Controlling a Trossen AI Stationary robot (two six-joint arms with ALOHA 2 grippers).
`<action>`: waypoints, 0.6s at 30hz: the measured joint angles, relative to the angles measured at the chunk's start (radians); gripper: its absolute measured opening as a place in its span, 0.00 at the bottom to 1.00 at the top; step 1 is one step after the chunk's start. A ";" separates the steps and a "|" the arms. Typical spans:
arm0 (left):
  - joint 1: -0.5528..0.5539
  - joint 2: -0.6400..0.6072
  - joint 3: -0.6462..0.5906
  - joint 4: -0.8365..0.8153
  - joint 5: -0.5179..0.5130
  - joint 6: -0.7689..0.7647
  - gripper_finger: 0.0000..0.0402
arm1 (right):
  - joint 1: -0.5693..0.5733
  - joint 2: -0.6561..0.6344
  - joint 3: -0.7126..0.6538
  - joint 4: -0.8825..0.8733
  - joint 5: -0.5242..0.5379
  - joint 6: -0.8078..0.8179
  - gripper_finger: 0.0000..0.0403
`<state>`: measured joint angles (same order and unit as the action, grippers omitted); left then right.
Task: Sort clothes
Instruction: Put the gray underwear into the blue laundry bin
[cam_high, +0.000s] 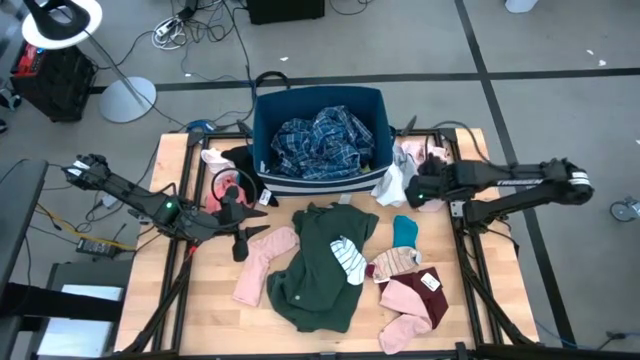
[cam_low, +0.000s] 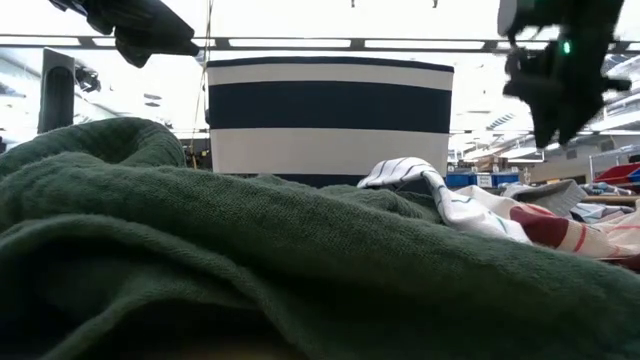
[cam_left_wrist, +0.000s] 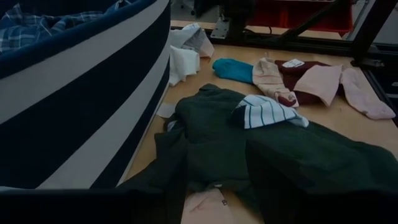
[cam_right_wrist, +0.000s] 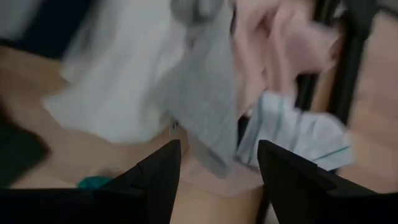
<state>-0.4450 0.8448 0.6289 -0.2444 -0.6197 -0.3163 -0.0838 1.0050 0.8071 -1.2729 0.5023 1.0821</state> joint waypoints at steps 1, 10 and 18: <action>0.000 0.000 0.000 0.000 0.000 0.000 0.41 | -0.009 -0.001 -0.040 0.038 -0.013 0.000 0.53; 0.000 0.000 0.000 -0.001 0.000 0.002 0.41 | -0.130 -0.004 -0.243 0.263 -0.092 -0.075 0.52; 0.000 0.000 0.000 -0.001 0.000 0.002 0.41 | -0.160 -0.005 -0.225 0.342 -0.114 -0.194 0.07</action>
<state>-0.4450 0.8448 0.6289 -0.2453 -0.6201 -0.3141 -0.2440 1.0004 0.5825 -0.9311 0.3885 0.8885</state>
